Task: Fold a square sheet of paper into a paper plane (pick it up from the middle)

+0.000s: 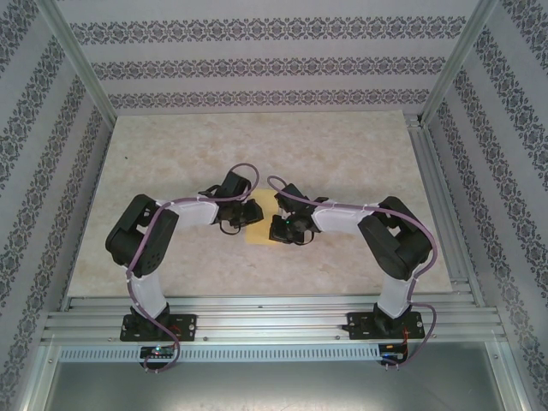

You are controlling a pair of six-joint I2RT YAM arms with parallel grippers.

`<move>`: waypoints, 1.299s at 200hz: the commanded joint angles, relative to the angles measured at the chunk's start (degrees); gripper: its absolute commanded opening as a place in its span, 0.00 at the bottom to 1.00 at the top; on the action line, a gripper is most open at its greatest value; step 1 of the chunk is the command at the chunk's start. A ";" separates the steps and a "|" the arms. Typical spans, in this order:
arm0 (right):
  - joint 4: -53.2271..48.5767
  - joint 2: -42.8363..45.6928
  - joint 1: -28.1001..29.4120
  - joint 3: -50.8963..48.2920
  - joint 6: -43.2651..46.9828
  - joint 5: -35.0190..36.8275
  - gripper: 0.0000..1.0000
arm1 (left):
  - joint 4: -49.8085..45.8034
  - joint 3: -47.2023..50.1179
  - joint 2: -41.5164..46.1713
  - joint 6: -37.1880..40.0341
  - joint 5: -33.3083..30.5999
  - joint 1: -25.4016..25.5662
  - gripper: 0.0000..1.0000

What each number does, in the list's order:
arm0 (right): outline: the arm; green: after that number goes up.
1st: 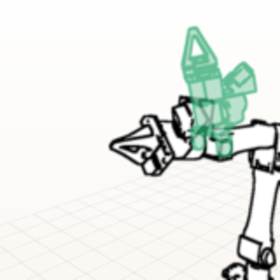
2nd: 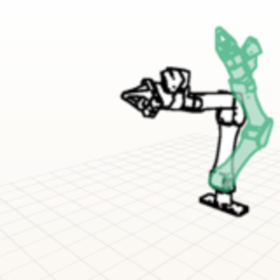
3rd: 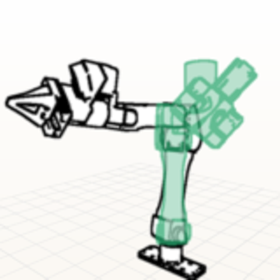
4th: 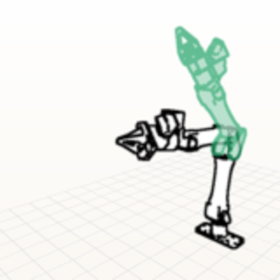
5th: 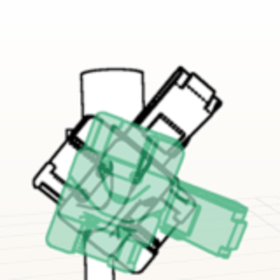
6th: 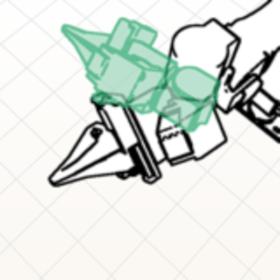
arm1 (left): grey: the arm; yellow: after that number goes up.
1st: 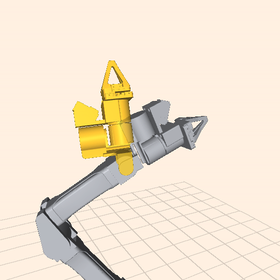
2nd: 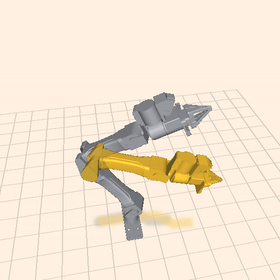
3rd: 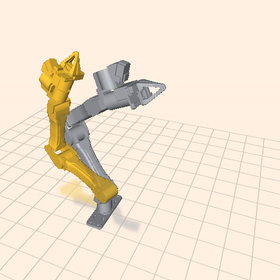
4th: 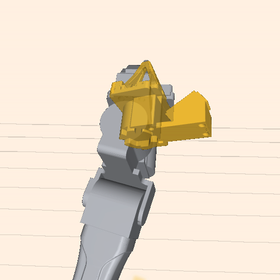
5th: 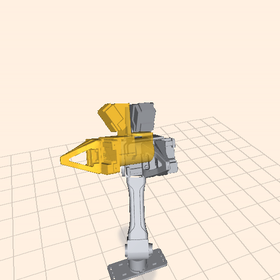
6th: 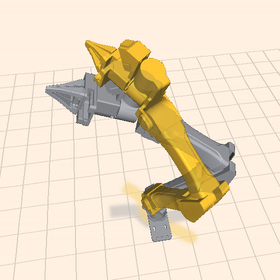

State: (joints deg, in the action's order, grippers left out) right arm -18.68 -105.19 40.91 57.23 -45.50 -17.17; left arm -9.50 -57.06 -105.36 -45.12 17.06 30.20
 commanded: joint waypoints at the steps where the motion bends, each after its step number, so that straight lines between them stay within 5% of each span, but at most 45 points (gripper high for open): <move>1: -8.39 -5.55 0.90 -2.37 1.13 8.38 0.09 | -1.91 -1.21 -1.41 2.53 -2.58 -1.78 0.21; 115: -6.82 -4.38 0.99 -2.74 0.32 7.74 0.09 | -2.14 -1.00 1.20 7.34 -0.32 -8.13 0.21; 161: -5.96 -3.63 0.85 -2.73 0.06 7.06 0.09 | 1.43 3.00 9.11 4.65 4.03 -6.94 0.21; 201: -4.57 -2.79 0.62 -3.78 -0.38 6.16 0.09 | 3.87 3.50 7.29 3.14 8.03 -2.93 0.20; 260: 5.36 0.31 -0.99 -7.11 -1.50 -0.34 0.10 | 0.95 1.84 0.24 2.90 2.99 -1.68 0.15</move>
State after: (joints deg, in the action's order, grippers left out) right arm -13.45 -103.37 40.73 53.67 -45.84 -17.67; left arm -7.31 -54.15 -102.85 -41.89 23.09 28.53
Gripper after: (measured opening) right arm 0.094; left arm 0.154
